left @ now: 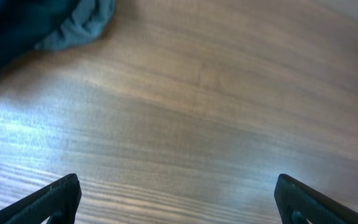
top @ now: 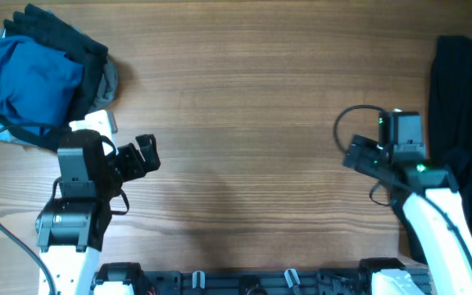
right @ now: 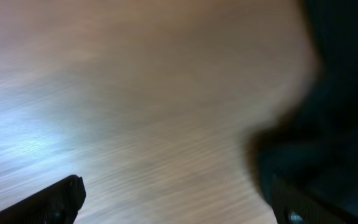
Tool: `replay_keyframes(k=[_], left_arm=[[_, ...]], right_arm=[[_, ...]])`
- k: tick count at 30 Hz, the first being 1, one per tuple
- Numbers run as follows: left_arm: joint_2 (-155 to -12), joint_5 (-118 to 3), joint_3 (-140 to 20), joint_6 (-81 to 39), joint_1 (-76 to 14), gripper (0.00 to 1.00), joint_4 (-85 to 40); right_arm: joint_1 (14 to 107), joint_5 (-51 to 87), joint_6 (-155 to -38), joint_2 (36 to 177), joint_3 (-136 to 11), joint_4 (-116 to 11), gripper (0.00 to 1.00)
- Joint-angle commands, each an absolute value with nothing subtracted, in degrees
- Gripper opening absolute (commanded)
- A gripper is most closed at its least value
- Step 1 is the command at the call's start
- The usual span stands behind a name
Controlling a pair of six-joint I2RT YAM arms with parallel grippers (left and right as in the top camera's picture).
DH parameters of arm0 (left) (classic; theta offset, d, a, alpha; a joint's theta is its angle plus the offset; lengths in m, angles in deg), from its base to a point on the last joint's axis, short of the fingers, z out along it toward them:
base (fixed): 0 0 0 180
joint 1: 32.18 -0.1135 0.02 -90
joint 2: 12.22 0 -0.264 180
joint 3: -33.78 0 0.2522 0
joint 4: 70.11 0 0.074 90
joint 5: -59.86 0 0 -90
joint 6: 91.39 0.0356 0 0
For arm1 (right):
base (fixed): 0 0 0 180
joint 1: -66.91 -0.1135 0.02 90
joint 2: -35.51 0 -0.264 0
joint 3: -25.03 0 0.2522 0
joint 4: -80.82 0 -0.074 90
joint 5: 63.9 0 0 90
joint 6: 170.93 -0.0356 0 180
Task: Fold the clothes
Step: 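Move the right gripper toward the black polo shirt at right, then grasp the black shirt with the right gripper and drag it to center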
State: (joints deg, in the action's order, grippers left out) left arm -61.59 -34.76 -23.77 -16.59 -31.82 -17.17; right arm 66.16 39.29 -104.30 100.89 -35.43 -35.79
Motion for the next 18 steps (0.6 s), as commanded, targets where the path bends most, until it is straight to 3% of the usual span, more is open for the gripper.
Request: replay_keyframes(k=[1, 5, 10, 12, 18], left_arm=[[-62.72, -35.66, -24.47, -16.85, -32.04, 1.00, -16.43], [-62.85, -35.66, -24.47, -16.85, -32.04, 1.00, -16.65], [-62.85, -35.66, -24.47, -16.85, -32.04, 1.00, -16.67], [-62.87, -35.66, -24.47, -16.85, -32.04, 1.00, -16.65], [-62.85, -35.66, -24.47, -16.85, -32.04, 1.00, -16.67]], right_arm=[[74.92, 46.31, -114.51, 105.94, -36.04, -32.86, 0.99], [83.73, 43.29, -114.31, 110.56, -34.73, -34.17, 0.98], [86.29, 42.50, -113.85, 117.24, -34.23, -35.95, 0.93], [86.29, 42.81, -113.90, 120.15, -34.14, -37.87, 0.87], [86.29, 38.09, -113.88, 126.49, -34.14, -44.64, 0.53]])
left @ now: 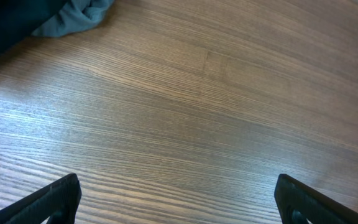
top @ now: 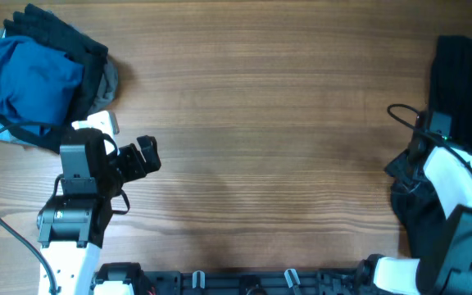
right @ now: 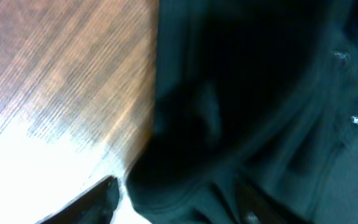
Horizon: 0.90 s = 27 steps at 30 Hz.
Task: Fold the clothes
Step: 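Grasp the black shirt with the right gripper and drag it to center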
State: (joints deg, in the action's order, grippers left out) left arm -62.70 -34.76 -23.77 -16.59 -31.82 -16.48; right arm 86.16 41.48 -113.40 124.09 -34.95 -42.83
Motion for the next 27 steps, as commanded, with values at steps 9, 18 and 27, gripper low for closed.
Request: replay_keyframes(k=[9, 18, 27], left_arm=[[-62.87, -35.64, -24.47, -16.85, -32.04, 1.00, -16.69], [-64.01, -35.66, -24.47, -16.87, -32.04, 1.00, -20.21], [-68.93, -35.72, -24.47, -16.89, -32.04, 1.00, -22.29]], right_arm=[[86.22, 14.98, -97.24, 128.89, -34.16, -49.91, 0.04], [67.73, -31.88, -95.80, 128.63, -34.16, -84.12, 0.04], [57.02, -10.89, -105.81, 128.50, -34.27, -97.01, 1.00]])
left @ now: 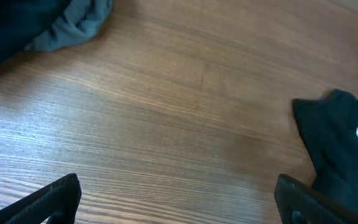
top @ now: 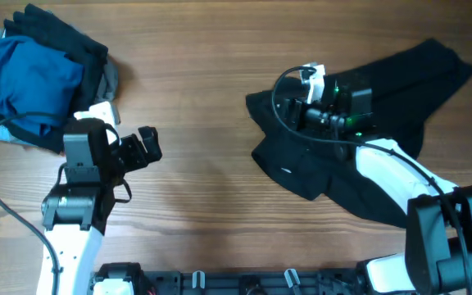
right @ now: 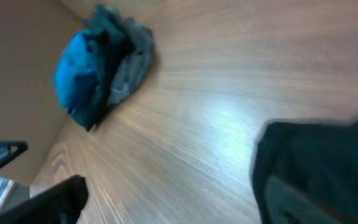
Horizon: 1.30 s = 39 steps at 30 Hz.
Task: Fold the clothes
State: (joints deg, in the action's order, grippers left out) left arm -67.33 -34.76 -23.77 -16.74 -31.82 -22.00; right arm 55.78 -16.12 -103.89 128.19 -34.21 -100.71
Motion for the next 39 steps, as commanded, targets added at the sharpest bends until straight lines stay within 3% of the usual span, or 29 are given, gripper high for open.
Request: replay_keyframes(k=[1, 3, 7, 9, 17, 28, 39], left_arm=[[-69.43, -36.33, -24.47, -16.89, -32.04, 1.00, -22.29], [-70.39, -39.35, -24.47, -16.89, -32.04, 1.00, -22.29], [-71.68, -48.77, -24.47, -17.70, -32.04, 1.00, -23.97], [-72.91, -52.75, -24.47, -23.84, -32.02, 1.00, -26.31], [-87.11, -58.24, -24.47, -35.45, -26.05, 1.00, -44.12], [-115.64, -57.08, -24.49, -46.42, -11.65, 1.00, -70.68], [-127.20, -45.65, -33.54, -46.44, -3.01, 1.00, -74.48]], right_arm=[[58.05, -10.43, -104.59, 128.15, -34.47, -93.69, 1.00], [60.32, -8.84, -100.52, 126.16, -35.13, -86.08, 1.00], [64.94, 7.82, -96.19, 119.23, -38.03, -68.07, 1.00], [67.73, 11.60, -95.74, 115.34, -38.36, -61.28, 1.00], [77.74, 18.37, -100.81, 108.02, -38.34, -45.02, 1.00], [81.94, 19.71, -99.89, 108.02, -38.34, -39.49, 1.00], [81.94, 19.66, -98.95, 108.04, -38.34, -36.88, 1.00]])
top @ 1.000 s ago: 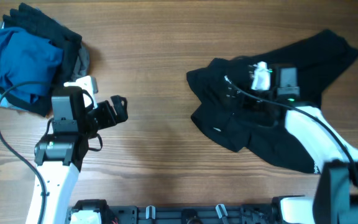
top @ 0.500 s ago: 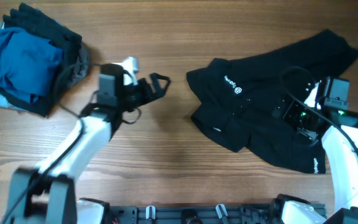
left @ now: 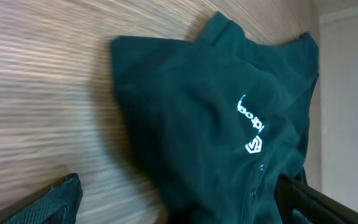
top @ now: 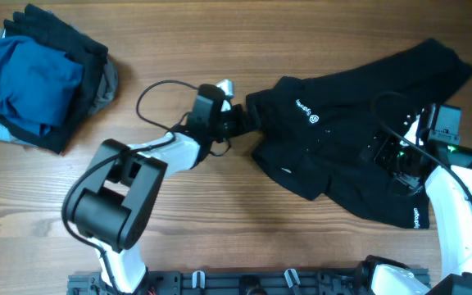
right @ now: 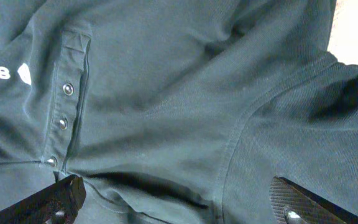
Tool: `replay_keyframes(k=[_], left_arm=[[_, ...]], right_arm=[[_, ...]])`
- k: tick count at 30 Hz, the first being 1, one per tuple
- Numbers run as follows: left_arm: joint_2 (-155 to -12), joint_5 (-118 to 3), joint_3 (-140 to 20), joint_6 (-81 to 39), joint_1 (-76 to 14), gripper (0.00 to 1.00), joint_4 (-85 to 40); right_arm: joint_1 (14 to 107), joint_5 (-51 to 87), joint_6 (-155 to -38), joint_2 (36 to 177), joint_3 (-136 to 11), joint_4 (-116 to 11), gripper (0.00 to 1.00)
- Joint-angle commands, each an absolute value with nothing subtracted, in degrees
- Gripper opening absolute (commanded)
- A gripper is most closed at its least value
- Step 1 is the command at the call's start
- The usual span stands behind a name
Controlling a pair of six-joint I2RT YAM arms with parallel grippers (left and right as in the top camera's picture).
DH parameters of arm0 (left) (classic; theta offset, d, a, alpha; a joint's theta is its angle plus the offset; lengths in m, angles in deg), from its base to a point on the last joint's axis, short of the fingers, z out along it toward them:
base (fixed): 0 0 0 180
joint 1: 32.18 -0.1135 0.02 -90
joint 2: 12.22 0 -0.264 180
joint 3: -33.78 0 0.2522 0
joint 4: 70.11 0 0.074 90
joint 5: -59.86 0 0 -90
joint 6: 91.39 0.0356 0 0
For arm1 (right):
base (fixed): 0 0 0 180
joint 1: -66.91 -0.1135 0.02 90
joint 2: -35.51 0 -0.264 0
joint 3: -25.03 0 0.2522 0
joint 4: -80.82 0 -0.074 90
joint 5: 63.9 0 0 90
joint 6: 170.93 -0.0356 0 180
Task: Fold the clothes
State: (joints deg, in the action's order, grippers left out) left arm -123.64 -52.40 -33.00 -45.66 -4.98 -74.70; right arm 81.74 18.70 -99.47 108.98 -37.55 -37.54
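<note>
A black polo shirt (top: pixel 342 139) lies crumpled across the table's centre-right, with a white logo (left: pixel 251 125) and a snap placket (right: pixel 66 119) showing. My left gripper (top: pixel 240 117) has reached across to the shirt's left edge. It is open, its fingertips (left: pixel 61 198) wide apart low over the cloth and holding nothing. My right gripper (top: pixel 389 157) hovers over the shirt's right half. It is also open, its fingertips (right: pixel 303 204) spread just above the fabric near a sleeve seam.
A pile of other clothes (top: pixel 31 74), blue on top of black and grey, sits at the far left corner. Bare wooden table (top: pixel 220 213) stretches along the front. The shirt's far sleeve (top: pixel 441 61) reaches toward the right edge.
My left gripper was at the left side near the pile and is now at the shirt's left edge. My right gripper was over the shirt's left part and is now over its right half.
At first the black shirt lay bunched along the right table edge, my right gripper open beside it and the left idle at the left. Then the right gripper was on the shirt. Later the shirt lay at centre-right. Now both open grippers are over it.
</note>
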Motion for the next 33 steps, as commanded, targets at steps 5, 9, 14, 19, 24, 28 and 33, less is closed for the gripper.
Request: replay_keyframes(k=[5, 9, 14, 19, 24, 28, 33], left_arm=[[-129.93, -41.14, -33.63, -51.10, -0.87, 1.00, -80.91], [-131.18, -36.97, -33.63, -51.56, -0.59, 0.39, -82.59], [-131.18, -35.79, -33.63, -51.56, -0.57, 0.24, -86.90], [-131.16, -32.49, -33.63, -51.14, -1.09, 0.04, -87.49], [-130.94, -31.59, -37.35, -47.84, -8.00, 0.04, -89.02], [-130.74, -36.36, -50.33, -47.82, -17.53, 0.04, -87.20], [-130.74, -40.12, -65.91, -40.30, -23.80, 0.95, -64.36]], right_arm=[[81.94, 19.47, -98.93, 108.04, -38.34, -35.77, 1.00], [81.94, 19.47, -98.93, 108.04, -38.34, -35.14, 1.00], [81.92, 19.47, -98.95, 108.04, -38.34, -35.03, 1.00], [81.92, 19.49, -98.93, 108.04, -38.34, -35.09, 1.00], [81.94, 19.49, -98.95, 108.04, -38.34, -35.20, 1.00], [81.94, 19.47, -98.95, 108.04, -38.34, -35.44, 1.00], [81.94, 19.44, -98.95, 108.04, -38.34, -35.68, 1.00]])
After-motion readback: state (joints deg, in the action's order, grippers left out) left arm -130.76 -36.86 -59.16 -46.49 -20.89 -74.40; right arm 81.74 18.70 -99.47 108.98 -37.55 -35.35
